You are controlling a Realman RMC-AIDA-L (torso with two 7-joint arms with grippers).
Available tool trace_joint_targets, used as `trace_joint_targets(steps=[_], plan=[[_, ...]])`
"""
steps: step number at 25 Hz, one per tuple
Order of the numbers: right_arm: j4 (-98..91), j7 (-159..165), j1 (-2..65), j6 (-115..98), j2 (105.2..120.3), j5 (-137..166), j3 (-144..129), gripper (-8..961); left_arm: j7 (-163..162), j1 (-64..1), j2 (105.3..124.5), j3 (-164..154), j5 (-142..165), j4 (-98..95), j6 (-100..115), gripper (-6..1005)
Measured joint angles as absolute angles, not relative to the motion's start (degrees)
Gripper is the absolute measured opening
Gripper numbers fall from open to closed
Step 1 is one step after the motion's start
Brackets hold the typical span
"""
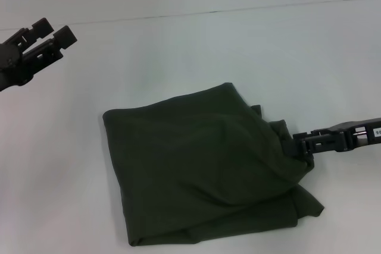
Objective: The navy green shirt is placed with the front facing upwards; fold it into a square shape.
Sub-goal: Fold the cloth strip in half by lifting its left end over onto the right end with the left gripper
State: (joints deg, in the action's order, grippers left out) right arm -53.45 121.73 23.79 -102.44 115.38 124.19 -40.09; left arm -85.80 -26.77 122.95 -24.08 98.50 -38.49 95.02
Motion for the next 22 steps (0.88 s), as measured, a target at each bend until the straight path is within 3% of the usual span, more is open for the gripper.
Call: trace_joint_targets(steps=[20,22], plan=[[-46.9,119.8,27.0,-102.7,116.13,125.5,-43.5,808,-85.5,-26.6,122.99,-24.1,98.5,-38.3,95.2,907],[-46.9,120.2,26.9,-102.9,115.97,126.6,-43.4,746,-85.5,-26.6,122.98,-24.1,98.5,-38.3,95.2,907]])
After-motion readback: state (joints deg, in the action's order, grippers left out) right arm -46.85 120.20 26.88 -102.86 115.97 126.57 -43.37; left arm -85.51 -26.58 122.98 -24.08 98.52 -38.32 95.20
